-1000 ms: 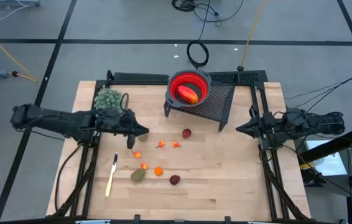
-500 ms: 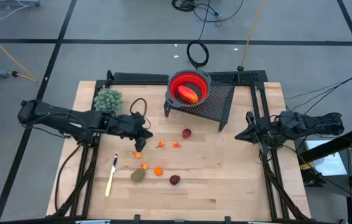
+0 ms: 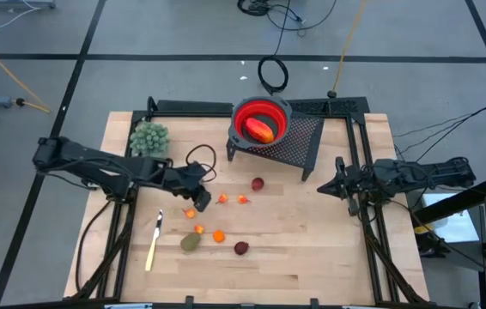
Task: Pick & Place Fruit
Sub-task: Put the top kiwi into the red strainer bowl on the shelf
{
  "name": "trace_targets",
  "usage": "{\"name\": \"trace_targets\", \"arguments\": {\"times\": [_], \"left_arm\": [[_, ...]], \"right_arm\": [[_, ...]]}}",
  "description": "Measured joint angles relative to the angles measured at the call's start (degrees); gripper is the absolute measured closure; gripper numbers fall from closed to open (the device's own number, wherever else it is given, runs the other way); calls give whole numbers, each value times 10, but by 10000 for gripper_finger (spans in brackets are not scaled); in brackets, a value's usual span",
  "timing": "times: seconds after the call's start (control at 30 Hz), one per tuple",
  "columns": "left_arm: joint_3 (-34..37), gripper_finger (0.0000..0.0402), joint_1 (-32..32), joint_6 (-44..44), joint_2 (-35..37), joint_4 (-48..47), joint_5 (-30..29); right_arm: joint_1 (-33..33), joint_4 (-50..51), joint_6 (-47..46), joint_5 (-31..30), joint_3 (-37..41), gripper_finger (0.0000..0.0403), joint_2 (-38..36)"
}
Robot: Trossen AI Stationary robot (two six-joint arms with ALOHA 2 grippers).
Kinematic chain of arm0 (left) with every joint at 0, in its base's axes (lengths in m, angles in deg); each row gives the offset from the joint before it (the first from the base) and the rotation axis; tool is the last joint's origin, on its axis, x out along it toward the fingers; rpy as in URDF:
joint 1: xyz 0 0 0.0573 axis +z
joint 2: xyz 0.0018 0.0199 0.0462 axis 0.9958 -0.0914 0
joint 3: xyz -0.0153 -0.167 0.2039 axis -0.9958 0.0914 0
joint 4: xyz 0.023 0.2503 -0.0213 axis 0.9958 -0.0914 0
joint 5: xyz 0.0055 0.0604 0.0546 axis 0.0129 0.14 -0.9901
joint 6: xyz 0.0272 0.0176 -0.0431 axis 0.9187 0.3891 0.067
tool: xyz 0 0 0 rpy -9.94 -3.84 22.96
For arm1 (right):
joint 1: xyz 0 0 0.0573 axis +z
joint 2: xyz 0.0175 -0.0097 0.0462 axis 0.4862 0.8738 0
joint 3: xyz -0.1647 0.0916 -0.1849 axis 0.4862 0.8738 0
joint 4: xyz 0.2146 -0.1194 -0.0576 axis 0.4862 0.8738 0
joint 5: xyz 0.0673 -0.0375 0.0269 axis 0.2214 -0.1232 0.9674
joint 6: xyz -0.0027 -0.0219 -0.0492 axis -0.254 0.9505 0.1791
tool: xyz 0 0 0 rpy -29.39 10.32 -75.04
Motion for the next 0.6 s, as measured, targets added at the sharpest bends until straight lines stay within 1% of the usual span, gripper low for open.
{"name": "trace_targets", "arguments": {"times": [0.13, 0.37, 0.6], "left_arm": [[0, 381, 8, -22, -6, 1, 3], [0, 381, 44, -52, -6, -2, -2], [0, 381, 78, -101, -6, -70, -27]], "right_arm": [[-7, -1, 4, 1, 1, 403, 0], [-12, -1, 31, 2, 1, 403, 0], [-12, -1, 31, 2, 1, 403, 0]]}}
